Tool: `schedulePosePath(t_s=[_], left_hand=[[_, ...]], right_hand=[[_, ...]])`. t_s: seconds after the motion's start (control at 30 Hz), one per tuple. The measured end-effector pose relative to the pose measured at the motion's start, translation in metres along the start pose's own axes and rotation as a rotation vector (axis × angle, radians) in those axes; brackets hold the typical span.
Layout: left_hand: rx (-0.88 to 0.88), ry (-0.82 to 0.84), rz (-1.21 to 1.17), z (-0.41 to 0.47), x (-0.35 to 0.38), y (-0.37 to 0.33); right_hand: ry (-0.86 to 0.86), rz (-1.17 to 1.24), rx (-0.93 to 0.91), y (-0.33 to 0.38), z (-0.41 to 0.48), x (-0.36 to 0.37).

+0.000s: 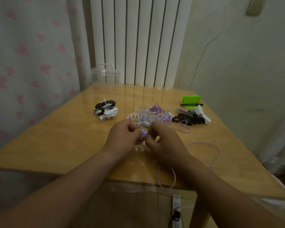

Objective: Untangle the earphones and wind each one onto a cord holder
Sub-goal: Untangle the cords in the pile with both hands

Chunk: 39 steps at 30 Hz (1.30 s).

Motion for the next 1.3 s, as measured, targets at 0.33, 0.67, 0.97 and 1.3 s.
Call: schedulePosePath(t_s=[0.33, 0.67, 0.97, 1.3], left_hand=[[-0.34, -0.053, -0.574, -0.004, 0.018, 0.009], [-0.29, 0.172, -0.6, 0.0, 0.014, 0.009], [-0.003, 0.098, -0.245, -0.001, 0.011, 0.001], [-0.213, 0.009, -0.267, 0.012, -0.019, 0.021]], right_hand=[[-0.194, 0.058, 0.058, 0.002, -0.008, 0.006], [-0.012, 0.823, 0.478, -0.014, 0.002, 0.015], [0.032, 0.543, 0.502, -0.007, 0.017, 0.004], [0.247, 0.399, 0.49, -0.018, 0.025, -0.026]])
Point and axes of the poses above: each hand's wrist, its own z-axis towards the middle knuckle, its own x-axis out of the palm, y = z × x, the point moved 5 cm from there along z, towards the middle knuckle
